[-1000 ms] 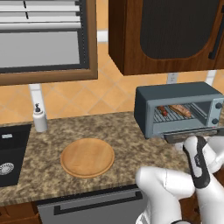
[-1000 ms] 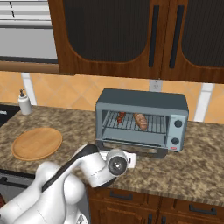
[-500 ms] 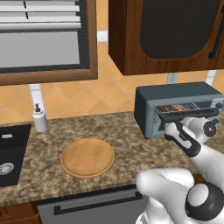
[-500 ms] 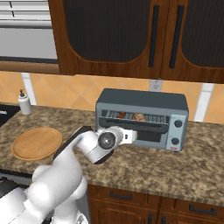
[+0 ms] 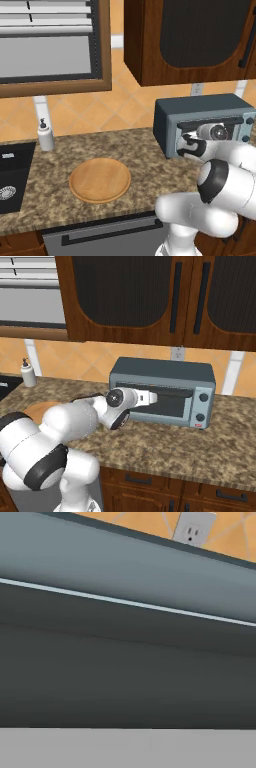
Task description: Pick up the kebab skewer and baguette bread, and place them inside the toaster oven. Close the toaster oven door and start by setting the timer.
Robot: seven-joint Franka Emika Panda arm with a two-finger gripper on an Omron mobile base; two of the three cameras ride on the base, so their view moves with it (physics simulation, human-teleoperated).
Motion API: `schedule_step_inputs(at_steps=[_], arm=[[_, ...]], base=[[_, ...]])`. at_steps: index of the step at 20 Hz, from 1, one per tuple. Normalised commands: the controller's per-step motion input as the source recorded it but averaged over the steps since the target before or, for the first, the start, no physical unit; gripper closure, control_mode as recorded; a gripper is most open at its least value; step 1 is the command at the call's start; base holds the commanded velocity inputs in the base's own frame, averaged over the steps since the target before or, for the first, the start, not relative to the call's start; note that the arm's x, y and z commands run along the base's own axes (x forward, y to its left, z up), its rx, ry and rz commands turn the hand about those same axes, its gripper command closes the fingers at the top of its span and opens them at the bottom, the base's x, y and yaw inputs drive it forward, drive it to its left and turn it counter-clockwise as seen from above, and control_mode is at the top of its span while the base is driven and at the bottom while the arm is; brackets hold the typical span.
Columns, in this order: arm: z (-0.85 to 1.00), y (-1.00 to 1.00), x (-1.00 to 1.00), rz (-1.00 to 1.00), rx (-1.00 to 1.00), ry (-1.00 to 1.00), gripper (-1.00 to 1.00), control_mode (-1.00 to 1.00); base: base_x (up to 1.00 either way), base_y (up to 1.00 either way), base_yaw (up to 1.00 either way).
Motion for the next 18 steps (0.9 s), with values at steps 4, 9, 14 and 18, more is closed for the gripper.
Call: schedule_step_inputs(at_steps=[4,9,14,18], arm=[[0.0,0.0,0.29,0.0,-0.16,0.14,-1.0,-1.0],[0.14,-0.01,-0.09,0.0,-0.08,0.11,-1.0,-1.0],[0.3,0.0,-0.29,0.0,-0.01,0.17,-1.0,-1.0],[0.22,-0.09,-0.33,0.0,0.0,0.22,-1.0,-1.0]], base=[[0.0,0.0,0.0],[0.0,0.0,0.0],[0.0,0.0,0.0],[0.0,0.0,0.0]])
